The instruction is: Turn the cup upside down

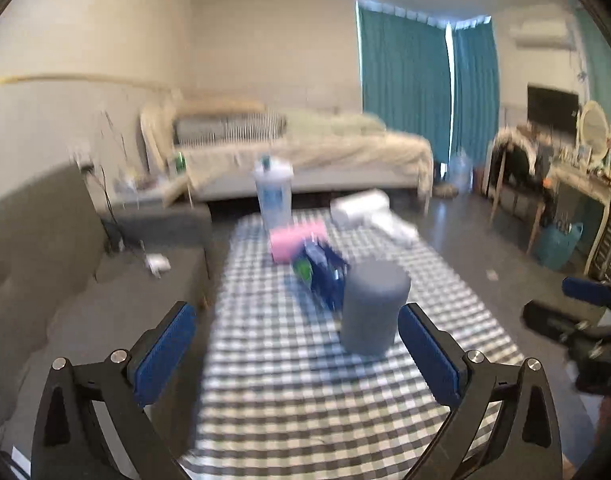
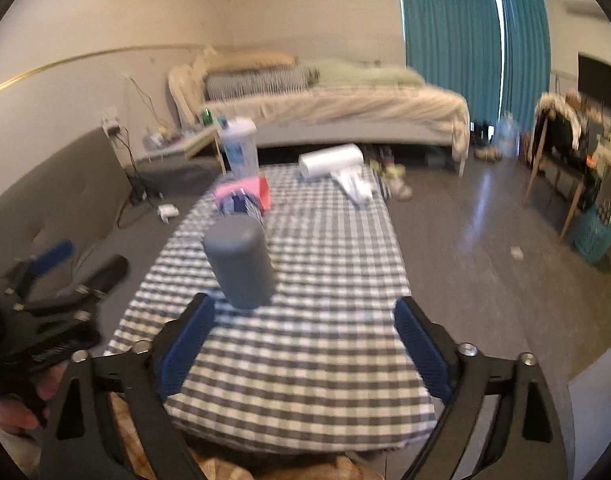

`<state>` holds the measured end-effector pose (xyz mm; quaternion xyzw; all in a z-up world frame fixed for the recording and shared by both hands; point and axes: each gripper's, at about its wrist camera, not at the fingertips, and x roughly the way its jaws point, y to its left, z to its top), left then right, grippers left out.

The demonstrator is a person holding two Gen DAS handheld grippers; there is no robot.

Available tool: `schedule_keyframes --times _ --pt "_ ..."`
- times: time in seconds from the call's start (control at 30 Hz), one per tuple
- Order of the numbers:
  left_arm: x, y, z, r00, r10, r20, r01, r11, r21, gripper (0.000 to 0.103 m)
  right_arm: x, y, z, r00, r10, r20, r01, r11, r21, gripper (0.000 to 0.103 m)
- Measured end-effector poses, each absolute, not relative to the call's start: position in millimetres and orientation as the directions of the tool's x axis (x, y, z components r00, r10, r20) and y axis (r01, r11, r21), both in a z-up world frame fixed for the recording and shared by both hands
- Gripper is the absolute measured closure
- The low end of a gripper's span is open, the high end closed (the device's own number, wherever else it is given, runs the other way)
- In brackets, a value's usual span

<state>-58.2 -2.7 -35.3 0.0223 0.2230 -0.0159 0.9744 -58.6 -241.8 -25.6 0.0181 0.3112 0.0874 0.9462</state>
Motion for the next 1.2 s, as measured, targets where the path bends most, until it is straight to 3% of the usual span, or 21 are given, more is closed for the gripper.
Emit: schedule_keyframes --times 0.1,0.4,1.2 --pt "-72 3 -30 0.914 -0.015 -0.405 0.04 0.998 0.054 0.0 -74 -234 -23 0.844 0.154 -0.514 -0.149 0.987 0.051 0.0" --pt "-97 21 -53 0.903 0.028 -0.429 -0.019 1.0 0.025 0.0 -108 -228 -34 0.924 0.102 -0.368 -0.103 0.995 0.015 0.0" --pt "-109 14 -64 0.891 0.004 -0.454 0.006 1.0 0.019 0.0 -121 -220 -41 0.925 0.108 -0.363 -0.116 0.993 0.001 0.0"
